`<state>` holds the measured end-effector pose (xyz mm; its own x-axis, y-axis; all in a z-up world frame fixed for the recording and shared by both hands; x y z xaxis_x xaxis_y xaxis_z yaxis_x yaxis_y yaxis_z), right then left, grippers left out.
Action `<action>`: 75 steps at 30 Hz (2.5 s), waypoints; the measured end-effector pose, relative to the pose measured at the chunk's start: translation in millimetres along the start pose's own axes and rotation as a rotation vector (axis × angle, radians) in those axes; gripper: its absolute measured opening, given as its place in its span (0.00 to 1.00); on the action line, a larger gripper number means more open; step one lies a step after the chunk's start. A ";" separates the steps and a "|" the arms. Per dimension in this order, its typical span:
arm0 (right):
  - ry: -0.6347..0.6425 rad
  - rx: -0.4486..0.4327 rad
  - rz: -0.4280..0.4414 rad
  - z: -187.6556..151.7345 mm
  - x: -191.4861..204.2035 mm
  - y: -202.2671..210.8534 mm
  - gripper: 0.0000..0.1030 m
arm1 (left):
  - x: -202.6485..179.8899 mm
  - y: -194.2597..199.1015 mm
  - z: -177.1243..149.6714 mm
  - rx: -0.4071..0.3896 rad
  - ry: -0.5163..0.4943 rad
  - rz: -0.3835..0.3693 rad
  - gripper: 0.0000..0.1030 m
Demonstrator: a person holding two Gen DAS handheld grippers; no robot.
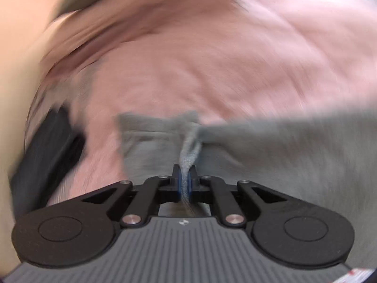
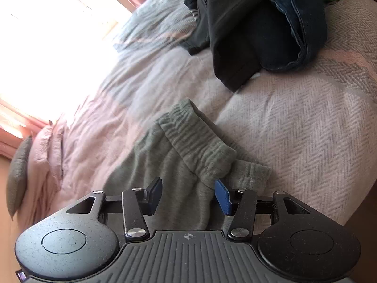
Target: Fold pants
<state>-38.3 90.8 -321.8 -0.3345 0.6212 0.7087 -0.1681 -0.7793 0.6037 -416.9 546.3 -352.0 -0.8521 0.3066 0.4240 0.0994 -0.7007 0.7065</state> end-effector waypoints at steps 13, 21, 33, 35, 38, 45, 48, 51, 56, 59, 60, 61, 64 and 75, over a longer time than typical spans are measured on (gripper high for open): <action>0.100 -0.035 0.181 -12.5 12.5 10.7 0.46 | 131.8 4.7 -133.1 0.083 0.788 -0.164 0.09; 0.041 -0.055 0.287 -24.9 1.7 31.1 0.46 | 132.5 -1.0 -144.1 -0.021 0.852 -0.279 0.10; -0.088 -0.062 0.197 -26.6 -28.0 -3.9 0.43 | 129.2 -4.0 -147.1 0.013 0.883 -0.349 0.12; -0.065 -0.050 0.175 -23.9 -25.7 -12.1 0.00 | 130.5 -3.3 -141.9 0.011 0.863 -0.356 0.04; 0.017 -0.091 0.170 -10.3 -5.4 1.6 0.00 | 142.4 17.4 -119.5 -0.060 0.786 -0.361 0.03; 0.007 -0.148 0.296 4.1 5.3 64.0 0.00 | 182.0 104.7 -142.9 -0.281 0.704 -0.367 0.06; -0.010 -0.056 0.163 -23.1 -37.8 43.6 0.00 | 152.8 70.1 -208.2 -0.111 0.660 -0.331 0.06; -0.053 -0.022 0.113 -40.1 -67.9 26.2 0.00 | 140.3 47.6 -244.5 -0.041 0.781 -0.364 0.07; -0.036 -0.050 0.135 -29.3 -51.7 37.0 0.00 | 156.0 48.4 -239.1 -0.042 0.925 -0.429 0.08; -0.012 -0.050 0.124 -30.1 -47.5 39.5 0.00 | 165.5 43.5 -241.5 -0.027 0.934 -0.425 0.09; -0.008 -0.049 0.117 -30.7 -47.3 39.3 0.00 | 167.6 41.6 -242.7 -0.021 0.947 -0.429 0.10; -0.007 -0.048 0.112 -31.5 -47.8 39.0 0.00 | 170.4 38.9 -240.5 -0.016 0.966 -0.432 0.10; -0.012 -0.044 0.100 -32.9 -48.3 38.4 0.00 | 175.7 36.0 -235.6 -0.007 0.978 -0.419 0.10; -0.008 -0.017 0.104 -33.2 -43.8 55.4 0.00 | 196.2 77.7 -218.6 -0.176 0.741 -0.269 0.08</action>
<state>-63.7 17.7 -331.5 -0.3436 0.5371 0.7704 -0.1480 -0.8410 0.5204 -688.7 411.2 -337.8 -0.9606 0.0160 -0.2775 -0.1876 -0.7739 0.6049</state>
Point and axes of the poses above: each gripper's, at about its wrist camera, not at the fingertips, and y roughly against the way its jaws point, x to its left, z to its top, the point moved 10 cm from there along -y, roughly the way its jaws point, and after that the axes turned 10 degrees about z, right-handed, at the moved point
